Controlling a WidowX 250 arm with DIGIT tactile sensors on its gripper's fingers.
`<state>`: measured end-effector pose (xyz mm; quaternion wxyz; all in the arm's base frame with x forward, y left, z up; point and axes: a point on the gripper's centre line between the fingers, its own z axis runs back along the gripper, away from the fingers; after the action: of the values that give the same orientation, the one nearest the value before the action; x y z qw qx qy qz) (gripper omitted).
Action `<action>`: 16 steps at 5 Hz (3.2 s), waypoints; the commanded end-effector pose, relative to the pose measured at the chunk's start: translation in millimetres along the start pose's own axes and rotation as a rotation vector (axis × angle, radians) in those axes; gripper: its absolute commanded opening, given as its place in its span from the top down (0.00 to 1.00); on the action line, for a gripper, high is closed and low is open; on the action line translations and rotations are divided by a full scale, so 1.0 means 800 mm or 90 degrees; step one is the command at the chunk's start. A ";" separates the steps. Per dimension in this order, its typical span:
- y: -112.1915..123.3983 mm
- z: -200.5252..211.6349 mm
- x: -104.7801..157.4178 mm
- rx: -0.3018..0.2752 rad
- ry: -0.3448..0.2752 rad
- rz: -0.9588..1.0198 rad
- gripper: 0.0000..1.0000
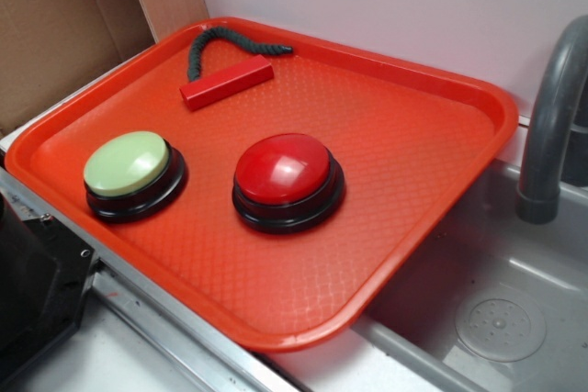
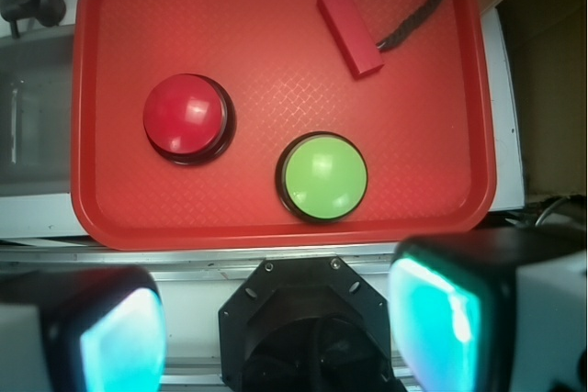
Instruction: Push the green button.
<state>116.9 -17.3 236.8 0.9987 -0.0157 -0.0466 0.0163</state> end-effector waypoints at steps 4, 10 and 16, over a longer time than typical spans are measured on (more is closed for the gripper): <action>0.067 -0.131 0.047 0.093 0.014 -0.143 0.00; 0.069 -0.219 0.049 0.077 0.071 -0.127 0.00; 0.072 -0.101 0.031 0.051 0.058 -0.084 0.00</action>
<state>136.4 35.9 143.9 0.9982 0.0210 0.0219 -0.0516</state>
